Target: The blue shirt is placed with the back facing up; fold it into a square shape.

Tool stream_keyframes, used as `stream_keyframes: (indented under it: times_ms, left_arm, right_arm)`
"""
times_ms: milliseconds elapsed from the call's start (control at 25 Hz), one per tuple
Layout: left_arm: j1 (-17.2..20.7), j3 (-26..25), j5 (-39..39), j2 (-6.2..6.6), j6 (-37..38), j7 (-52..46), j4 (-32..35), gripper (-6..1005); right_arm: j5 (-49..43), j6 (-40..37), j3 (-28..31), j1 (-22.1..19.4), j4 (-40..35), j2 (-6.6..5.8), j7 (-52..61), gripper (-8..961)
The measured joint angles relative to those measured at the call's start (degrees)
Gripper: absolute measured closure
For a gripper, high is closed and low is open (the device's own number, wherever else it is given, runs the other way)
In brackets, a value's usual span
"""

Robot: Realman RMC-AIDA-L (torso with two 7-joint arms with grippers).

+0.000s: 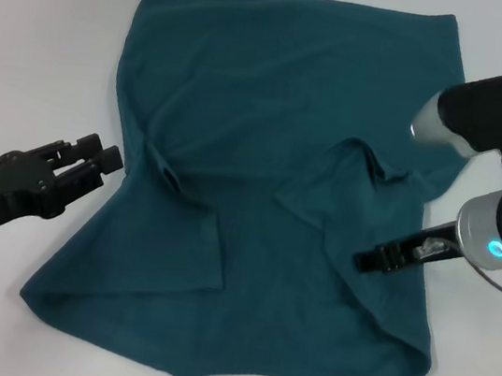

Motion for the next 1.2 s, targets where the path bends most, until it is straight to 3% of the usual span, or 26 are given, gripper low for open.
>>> stream_keyframes:
  times_ms: [640,880,1200]
  left_arm:
    - [-0.4,0.0,0.1,0.14,-2.1,-2.1,-0.5,559]
    - [0.3,-0.6,1.6,0.41,-3.7,-6.8,1.0,558]
    - [3.7,-1.4,10.9,-0.09,-3.2,-14.5,11.8,558]
  right_arm:
    - [-2.5,-2.4,-4.8,-1.5,-3.0,0.05,1.0,218]
    - [0.4,0.0,-5.6,-5.5,-6.8,0.05,-3.8,223]
    - [19.1,3.6,5.2,-11.5,-8.8,-0.19,-20.6,319]
